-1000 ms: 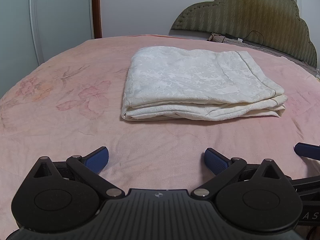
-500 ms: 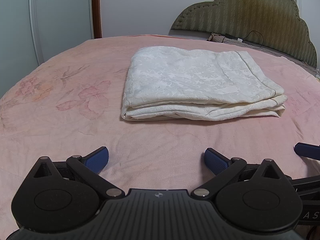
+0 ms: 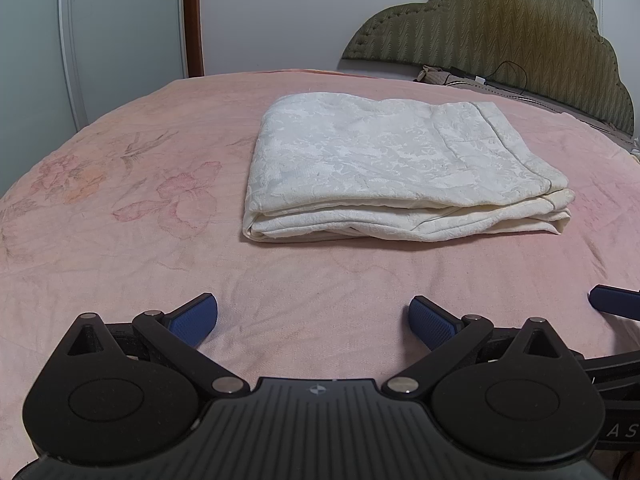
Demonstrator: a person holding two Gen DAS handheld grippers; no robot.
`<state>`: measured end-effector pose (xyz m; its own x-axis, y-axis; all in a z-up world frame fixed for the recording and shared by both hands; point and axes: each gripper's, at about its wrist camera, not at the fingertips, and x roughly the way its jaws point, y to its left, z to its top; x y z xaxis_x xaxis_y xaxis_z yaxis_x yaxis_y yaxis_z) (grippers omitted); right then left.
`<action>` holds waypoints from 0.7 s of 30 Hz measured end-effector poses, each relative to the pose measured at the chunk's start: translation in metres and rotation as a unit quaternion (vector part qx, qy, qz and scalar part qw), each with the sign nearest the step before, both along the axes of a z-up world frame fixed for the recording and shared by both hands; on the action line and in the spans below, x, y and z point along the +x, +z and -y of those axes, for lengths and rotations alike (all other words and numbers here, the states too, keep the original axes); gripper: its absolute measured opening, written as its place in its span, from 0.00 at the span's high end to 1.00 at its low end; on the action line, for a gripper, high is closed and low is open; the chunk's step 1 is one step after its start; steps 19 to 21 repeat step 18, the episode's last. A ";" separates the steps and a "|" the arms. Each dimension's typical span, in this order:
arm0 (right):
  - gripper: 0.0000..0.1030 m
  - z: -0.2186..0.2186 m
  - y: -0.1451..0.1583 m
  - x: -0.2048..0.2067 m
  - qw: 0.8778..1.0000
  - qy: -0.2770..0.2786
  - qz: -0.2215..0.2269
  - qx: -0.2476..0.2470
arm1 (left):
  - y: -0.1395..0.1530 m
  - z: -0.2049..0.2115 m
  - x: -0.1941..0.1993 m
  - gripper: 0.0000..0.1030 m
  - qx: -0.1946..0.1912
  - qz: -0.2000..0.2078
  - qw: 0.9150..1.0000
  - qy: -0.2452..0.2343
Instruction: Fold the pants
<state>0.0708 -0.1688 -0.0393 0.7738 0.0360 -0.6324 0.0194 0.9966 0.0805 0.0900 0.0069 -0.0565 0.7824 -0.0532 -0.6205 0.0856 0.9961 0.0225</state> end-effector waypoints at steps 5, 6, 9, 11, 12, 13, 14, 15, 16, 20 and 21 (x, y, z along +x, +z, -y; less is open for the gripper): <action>0.00 0.000 0.000 0.000 1.000 0.000 0.000 0.000 | 0.000 0.000 0.000 0.00 0.000 0.000 1.000 0.000; 0.00 0.000 0.000 0.000 1.000 0.000 0.000 0.000 | 0.000 0.000 0.000 0.00 0.000 0.000 1.000 0.000; 0.00 0.000 0.000 0.000 1.000 0.000 0.000 0.000 | 0.000 0.000 0.000 0.00 0.000 0.000 1.000 0.000; 0.00 0.000 0.000 0.000 1.000 0.000 0.000 0.000 | 0.000 0.000 0.000 0.00 0.000 0.000 1.000 0.000; 0.00 0.000 0.000 0.000 1.000 0.000 0.000 0.000 | 0.000 0.000 0.000 0.00 0.000 0.000 1.000 0.000; 0.00 0.000 0.000 0.000 1.000 0.000 0.000 0.000 | 0.000 0.000 0.000 0.00 0.000 0.000 1.000 0.000; 0.00 0.000 0.000 -0.001 1.000 0.000 0.000 0.000 | 0.000 0.000 0.000 0.00 -0.001 0.000 1.000 0.000; 0.00 0.000 0.000 0.000 1.000 0.000 0.000 0.000 | 0.000 0.000 0.000 0.00 -0.001 0.000 1.000 0.000; 0.00 0.000 0.000 0.000 1.000 0.000 0.000 0.000 | 0.000 0.001 0.000 0.00 -0.001 0.000 1.000 0.000; 0.00 0.000 0.000 0.000 1.000 0.000 0.000 0.000 | 0.000 0.002 0.001 0.00 0.001 0.000 1.000 0.000; 0.00 0.000 0.000 0.000 1.000 0.000 0.000 0.000 | 0.000 0.002 0.001 0.00 0.001 0.000 1.000 0.000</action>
